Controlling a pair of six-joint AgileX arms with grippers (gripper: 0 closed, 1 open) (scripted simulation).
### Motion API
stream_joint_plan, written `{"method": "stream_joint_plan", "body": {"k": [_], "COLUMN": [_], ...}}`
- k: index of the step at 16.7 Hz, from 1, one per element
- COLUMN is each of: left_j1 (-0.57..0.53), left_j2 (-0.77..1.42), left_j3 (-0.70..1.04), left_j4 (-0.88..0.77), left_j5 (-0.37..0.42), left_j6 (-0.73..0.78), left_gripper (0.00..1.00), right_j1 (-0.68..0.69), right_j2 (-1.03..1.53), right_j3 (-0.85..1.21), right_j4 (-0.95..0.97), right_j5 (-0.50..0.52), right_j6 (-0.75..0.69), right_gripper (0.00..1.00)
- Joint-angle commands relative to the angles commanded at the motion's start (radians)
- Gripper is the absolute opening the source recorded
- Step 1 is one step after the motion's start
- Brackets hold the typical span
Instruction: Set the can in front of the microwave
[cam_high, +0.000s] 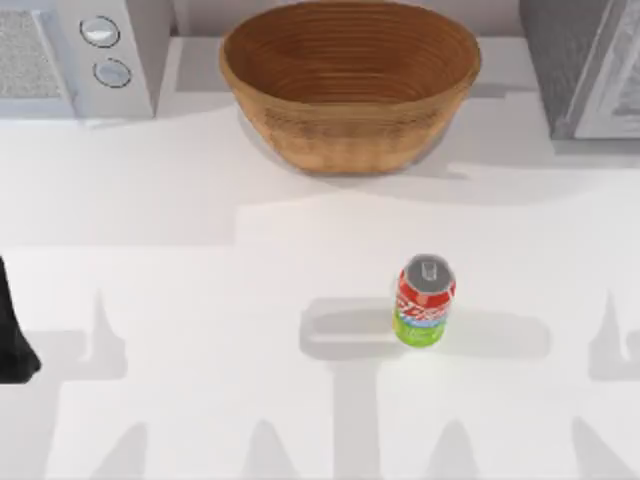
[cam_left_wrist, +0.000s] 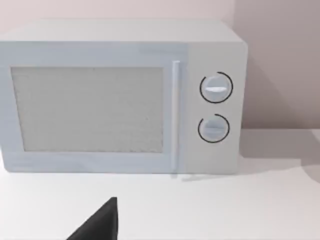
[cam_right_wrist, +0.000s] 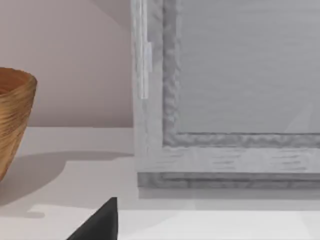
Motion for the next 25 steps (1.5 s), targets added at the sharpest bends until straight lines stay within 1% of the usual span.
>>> {"method": "stream_joint_plan", "body": {"k": [3, 5, 9, 12, 17, 21, 25], "left_j1": [-0.005, -0.028, -0.133, -0.243, -0.444, -0.593, -0.714], "left_j2": [0.009, 0.055, 0.28, 0.55, 1.112, 1.553, 1.908], "left_j3": [0.009, 0.055, 0.275, 0.524, 1.011, 1.405, 1.762], "left_j4": [-0.006, -0.036, -0.166, -0.312, -0.612, -0.874, -1.114], "left_j5": [-0.001, -0.005, -0.017, -0.026, -0.034, -0.028, -0.015], "left_j6": [0.002, 0.011, 0.047, 0.079, 0.111, 0.108, 0.085], "left_gripper": [1.0, 1.0, 1.0, 1.0, 1.0, 1.0, 1.0], "right_j1": [0.0, 0.0, 0.0, 0.0, 0.0, 0.0, 0.0], "right_j2": [0.0, 0.0, 0.0, 0.0, 0.0, 0.0, 0.0], "right_j3": [0.0, 0.0, 0.0, 0.0, 0.0, 0.0, 0.0], "right_j4": [0.0, 0.0, 0.0, 0.0, 0.0, 0.0, 0.0], "right_j5": [0.0, 0.0, 0.0, 0.0, 0.0, 0.0, 0.0], "right_j6": [0.0, 0.0, 0.0, 0.0, 0.0, 0.0, 0.0], "right_gripper": [1.0, 1.0, 1.0, 1.0, 1.0, 1.0, 1.0]}}
